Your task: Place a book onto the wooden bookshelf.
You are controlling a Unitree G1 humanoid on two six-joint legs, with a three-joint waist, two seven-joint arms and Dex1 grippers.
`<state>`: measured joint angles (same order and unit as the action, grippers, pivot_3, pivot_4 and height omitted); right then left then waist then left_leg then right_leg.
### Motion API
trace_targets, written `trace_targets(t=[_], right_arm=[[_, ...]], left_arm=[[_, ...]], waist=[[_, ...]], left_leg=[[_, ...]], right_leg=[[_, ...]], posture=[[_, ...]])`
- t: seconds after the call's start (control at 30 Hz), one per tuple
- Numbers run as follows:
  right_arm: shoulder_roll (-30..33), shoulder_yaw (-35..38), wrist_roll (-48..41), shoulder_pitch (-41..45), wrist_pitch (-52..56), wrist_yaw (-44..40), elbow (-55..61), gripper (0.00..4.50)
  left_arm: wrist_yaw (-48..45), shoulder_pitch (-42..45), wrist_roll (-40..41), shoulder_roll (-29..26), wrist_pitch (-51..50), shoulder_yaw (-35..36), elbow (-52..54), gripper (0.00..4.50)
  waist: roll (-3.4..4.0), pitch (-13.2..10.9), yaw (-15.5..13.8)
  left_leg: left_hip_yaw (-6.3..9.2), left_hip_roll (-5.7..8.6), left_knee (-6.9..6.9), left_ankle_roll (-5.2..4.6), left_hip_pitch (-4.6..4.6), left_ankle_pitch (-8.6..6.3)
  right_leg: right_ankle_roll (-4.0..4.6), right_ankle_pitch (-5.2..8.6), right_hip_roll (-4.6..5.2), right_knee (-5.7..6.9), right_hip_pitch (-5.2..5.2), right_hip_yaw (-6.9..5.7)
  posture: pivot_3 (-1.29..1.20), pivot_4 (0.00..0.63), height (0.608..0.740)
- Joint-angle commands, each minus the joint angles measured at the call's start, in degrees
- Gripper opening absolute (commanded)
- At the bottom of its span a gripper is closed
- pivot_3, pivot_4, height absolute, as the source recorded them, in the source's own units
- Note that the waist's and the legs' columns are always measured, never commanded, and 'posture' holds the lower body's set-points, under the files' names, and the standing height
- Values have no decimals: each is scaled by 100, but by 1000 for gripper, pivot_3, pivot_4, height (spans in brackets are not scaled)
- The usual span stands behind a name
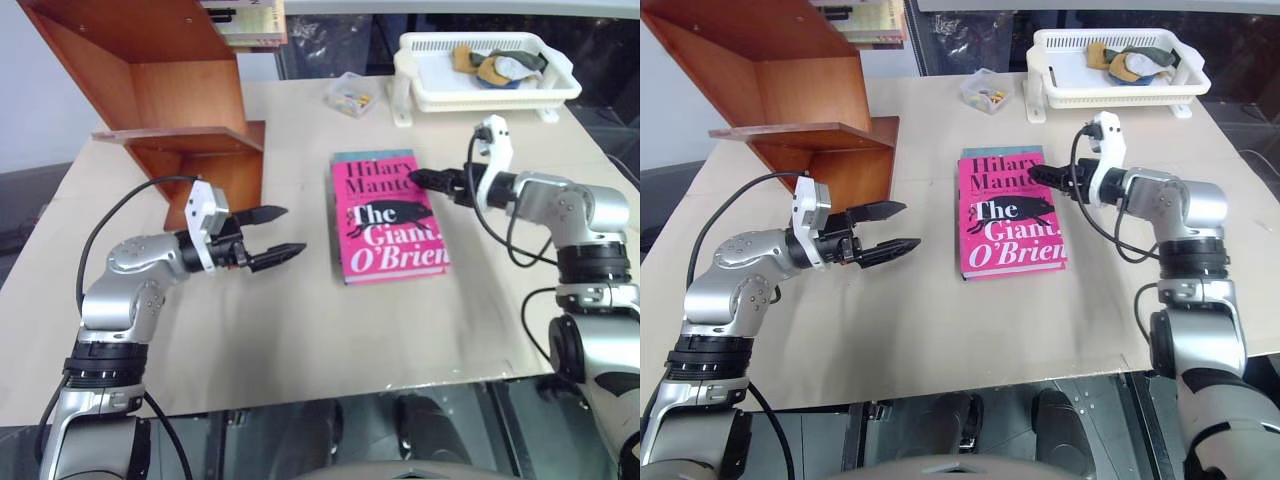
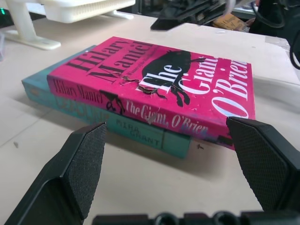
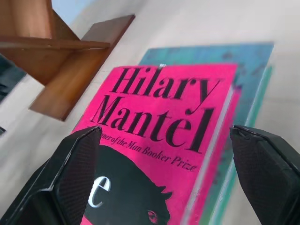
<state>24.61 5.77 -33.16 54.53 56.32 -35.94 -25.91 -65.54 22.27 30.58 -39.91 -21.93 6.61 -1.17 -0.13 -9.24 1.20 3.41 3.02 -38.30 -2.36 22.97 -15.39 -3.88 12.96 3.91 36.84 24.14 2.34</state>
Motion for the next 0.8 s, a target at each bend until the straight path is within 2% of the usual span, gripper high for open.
trace_targets(t=[0.03,0.57,0.8], right_arm=[[-87,163,9,336,-34,-87,-328,4471],[-785,47,62,523,-79,-362,-480,4471],[-813,53,184,491,-264,-399,-509,4471]], left_arm=[[-73,-33,49,-99,86,128,190,4488],[-106,-188,60,-184,109,175,317,4488],[196,-169,268,-27,-200,255,336,4488]], waist=[[0,0,8],[2,-1,123],[2,-1,114]], left_leg=[[0,0,0,0,0,0],[1,-2,0,0,0,0],[1,-1,0,0,1,0]], right_leg=[[0,0,-1,2,2,0],[0,0,-7,11,9,3],[0,0,-5,12,9,2]], posture=[[0,150,740],[0,150,740],[0,150,740]])
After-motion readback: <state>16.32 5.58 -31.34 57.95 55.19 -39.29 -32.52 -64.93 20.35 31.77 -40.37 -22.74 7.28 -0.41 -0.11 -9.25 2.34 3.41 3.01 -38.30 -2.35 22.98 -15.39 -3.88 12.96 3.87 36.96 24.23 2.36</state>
